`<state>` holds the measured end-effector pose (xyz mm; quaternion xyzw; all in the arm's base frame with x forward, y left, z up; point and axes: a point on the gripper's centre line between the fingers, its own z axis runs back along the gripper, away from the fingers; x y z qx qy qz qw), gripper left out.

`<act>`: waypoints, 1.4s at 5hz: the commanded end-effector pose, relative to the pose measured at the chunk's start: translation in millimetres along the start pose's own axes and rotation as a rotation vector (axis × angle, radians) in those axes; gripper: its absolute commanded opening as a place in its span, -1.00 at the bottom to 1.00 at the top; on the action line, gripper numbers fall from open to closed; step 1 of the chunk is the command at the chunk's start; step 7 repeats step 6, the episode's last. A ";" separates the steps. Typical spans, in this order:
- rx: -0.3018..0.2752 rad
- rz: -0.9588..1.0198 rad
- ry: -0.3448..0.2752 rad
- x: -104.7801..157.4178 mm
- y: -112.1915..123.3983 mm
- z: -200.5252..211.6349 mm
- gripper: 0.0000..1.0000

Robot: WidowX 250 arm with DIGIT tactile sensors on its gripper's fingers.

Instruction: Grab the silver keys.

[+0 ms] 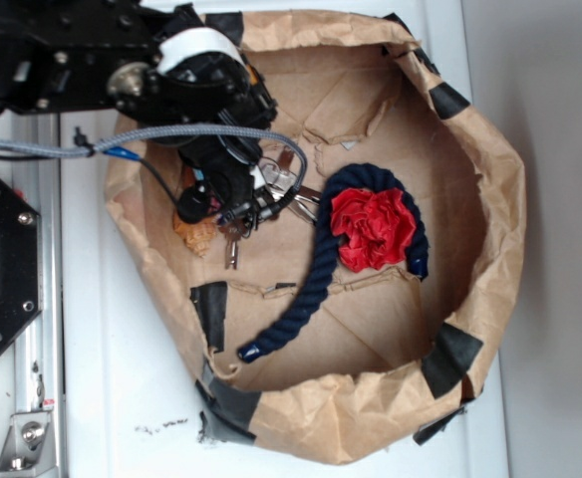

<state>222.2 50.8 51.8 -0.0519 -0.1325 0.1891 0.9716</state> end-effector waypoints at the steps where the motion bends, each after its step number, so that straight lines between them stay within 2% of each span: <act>1: -0.142 0.037 -0.107 44.1 -31.4 103.3 -1.00; 2: -0.104 0.012 -0.125 44.1 -37.5 117.7 -1.00; 3: -0.074 -0.005 -0.110 40.2 -38.9 107.6 -1.00; 5: 0.033 -0.046 -0.082 37.4 -44.9 96.2 -1.00; 6: 0.057 -0.032 -0.100 50.6 -50.7 88.1 -1.00; 7: 0.057 -0.032 -0.100 50.6 -50.7 88.1 -1.00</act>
